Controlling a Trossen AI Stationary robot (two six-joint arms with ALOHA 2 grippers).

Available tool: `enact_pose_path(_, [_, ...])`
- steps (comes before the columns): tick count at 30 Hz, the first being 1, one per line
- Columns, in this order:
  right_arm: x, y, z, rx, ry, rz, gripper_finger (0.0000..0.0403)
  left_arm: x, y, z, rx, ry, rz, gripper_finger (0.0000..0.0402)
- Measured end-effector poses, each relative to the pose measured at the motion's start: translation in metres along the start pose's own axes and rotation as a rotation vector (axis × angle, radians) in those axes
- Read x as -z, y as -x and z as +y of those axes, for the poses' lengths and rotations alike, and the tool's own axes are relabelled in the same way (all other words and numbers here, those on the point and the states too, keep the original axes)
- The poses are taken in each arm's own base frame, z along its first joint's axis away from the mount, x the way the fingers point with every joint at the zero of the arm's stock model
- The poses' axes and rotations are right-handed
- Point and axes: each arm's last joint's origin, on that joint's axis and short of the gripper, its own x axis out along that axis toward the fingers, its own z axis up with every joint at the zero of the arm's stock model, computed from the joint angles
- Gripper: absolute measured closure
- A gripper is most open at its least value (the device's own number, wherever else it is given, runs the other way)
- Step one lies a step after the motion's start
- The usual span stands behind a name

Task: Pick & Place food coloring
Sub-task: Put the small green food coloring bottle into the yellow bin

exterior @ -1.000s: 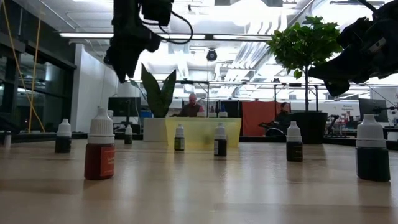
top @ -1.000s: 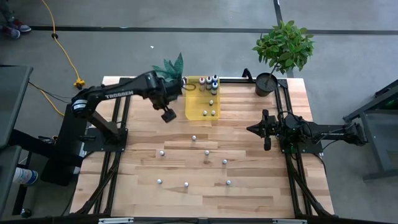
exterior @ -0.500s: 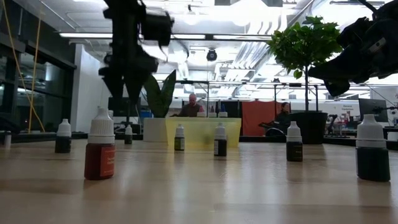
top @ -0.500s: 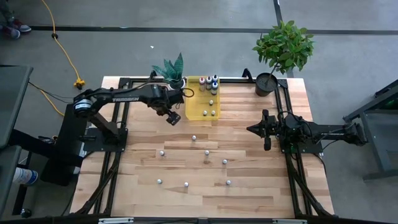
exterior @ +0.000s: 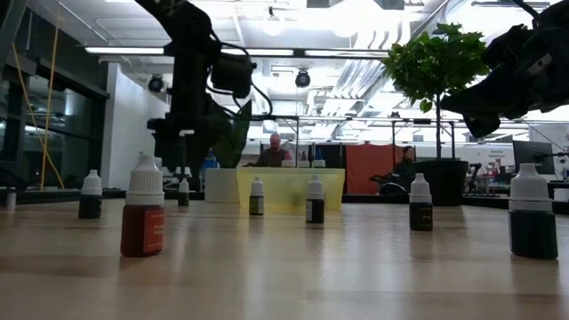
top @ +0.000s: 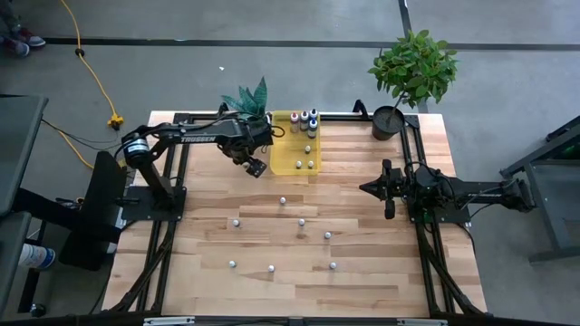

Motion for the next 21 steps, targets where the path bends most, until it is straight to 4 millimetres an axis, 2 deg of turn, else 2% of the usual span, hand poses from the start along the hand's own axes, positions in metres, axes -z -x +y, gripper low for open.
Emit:
enact_pose_path(6, [0.000,0.000,0.000,0.000,0.000,0.000,0.0402,-0.008,-0.013,0.004,-0.016,0.017,0.007,0.0071])
enact_pose_path(16, [0.000,0.000,0.000,0.000,0.000,0.000,0.0402,-0.012,-0.014,0.011,-0.061,-0.005,-0.006,0.0071])
enact_pose_path(21, [0.000,0.000,0.000,0.000,0.000,0.000,0.0402,-0.011,-0.014,0.011,-0.036,-0.024,0.007,0.0094])
